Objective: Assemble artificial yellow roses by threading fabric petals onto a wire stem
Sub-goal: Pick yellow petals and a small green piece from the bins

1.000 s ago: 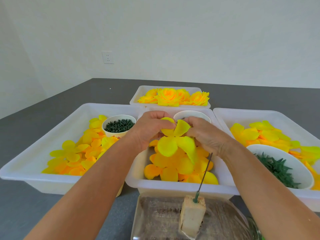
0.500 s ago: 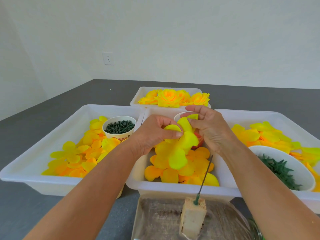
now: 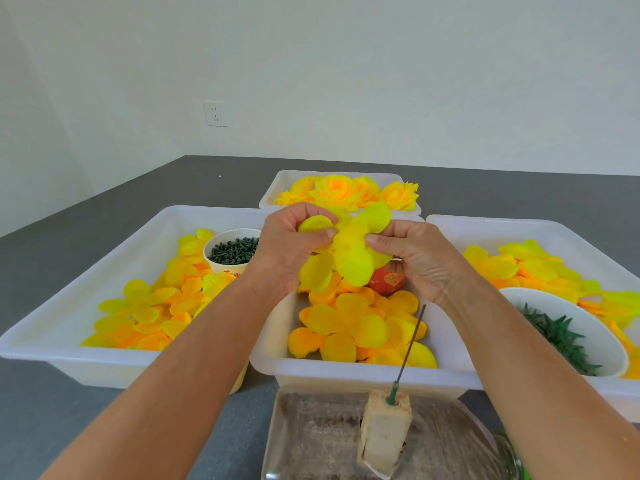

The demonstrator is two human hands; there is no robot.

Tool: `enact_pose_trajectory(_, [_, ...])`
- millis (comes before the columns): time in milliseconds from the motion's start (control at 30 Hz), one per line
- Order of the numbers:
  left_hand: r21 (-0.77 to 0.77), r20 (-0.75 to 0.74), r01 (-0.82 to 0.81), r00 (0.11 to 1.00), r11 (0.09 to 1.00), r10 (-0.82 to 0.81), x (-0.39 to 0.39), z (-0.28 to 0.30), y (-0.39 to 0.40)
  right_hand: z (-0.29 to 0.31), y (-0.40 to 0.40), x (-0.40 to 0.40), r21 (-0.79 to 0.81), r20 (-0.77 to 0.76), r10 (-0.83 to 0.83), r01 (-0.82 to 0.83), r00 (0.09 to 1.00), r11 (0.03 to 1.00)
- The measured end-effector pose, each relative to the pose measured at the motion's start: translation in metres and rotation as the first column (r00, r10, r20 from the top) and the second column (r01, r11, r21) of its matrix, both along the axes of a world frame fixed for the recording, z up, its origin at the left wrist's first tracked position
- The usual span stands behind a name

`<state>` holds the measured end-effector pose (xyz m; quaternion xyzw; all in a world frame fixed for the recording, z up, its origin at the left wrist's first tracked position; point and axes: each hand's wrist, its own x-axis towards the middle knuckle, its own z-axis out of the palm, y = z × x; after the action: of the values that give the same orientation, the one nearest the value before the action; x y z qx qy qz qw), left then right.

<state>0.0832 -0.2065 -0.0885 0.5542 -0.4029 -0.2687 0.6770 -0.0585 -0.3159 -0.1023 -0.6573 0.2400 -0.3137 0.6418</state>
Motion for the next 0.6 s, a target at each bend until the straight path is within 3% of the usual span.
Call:
enact_pose_trajectory(267, [0.047, -0.003, -0.057, 0.998, 0.997, 0.058, 0.0003, -0.0020, -0.0010, 0.0016, 0.0018, 0.0020, 0.013, -0.082, -0.053, 0.054, 0.995, 0.998])
enact_pose_trajectory(600, [0.204, 0.172, -0.082, 0.984, 0.976, 0.047, -0.0001, -0.0081, -0.0041, -0.0023, 0.0038, -0.0006, -0.231, -0.318, -0.108, 0.034, 0.942, 0.972])
